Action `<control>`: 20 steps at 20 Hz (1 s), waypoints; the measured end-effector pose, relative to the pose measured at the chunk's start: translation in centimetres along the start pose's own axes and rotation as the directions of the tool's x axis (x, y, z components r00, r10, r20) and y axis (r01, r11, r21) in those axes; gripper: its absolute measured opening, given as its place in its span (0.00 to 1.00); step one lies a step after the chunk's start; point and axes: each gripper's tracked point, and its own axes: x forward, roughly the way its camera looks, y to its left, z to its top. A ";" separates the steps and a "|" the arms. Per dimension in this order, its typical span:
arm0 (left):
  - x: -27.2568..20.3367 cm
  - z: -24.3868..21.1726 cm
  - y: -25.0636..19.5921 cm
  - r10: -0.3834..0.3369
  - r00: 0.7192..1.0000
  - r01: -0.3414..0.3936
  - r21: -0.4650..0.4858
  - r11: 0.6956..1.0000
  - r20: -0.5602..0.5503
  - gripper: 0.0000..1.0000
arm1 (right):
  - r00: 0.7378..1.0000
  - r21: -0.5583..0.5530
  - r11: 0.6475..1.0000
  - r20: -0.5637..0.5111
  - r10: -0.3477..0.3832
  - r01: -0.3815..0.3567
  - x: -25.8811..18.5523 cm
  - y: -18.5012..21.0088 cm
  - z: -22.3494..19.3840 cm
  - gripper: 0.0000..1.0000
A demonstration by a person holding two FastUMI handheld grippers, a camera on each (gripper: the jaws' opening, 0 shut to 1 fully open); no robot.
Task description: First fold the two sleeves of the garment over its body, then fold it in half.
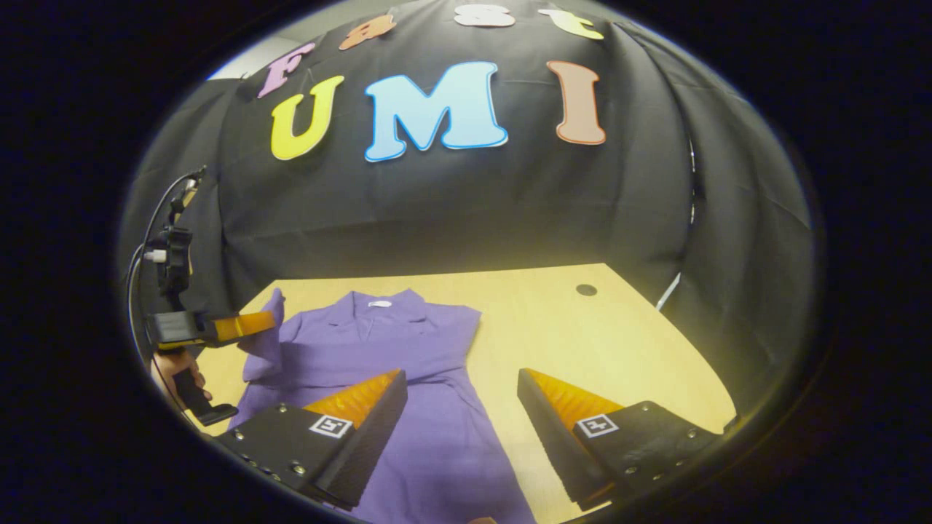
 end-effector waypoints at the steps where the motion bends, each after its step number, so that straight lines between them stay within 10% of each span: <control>1: 0.9 -0.3 -1.5 -0.014 1.000 0.014 0.014 1.000 -0.010 0.07 | 1.000 0.007 1.000 -0.004 -0.004 0.004 0.0 -0.6 -0.2 0.96; 20: 7.5 -6.6 -17.3 -0.146 0.981 0.168 0.188 0.968 -0.127 0.08 | 0.996 -0.037 0.999 -0.087 -0.012 0.008 -0.4 -6.9 -3.8 0.96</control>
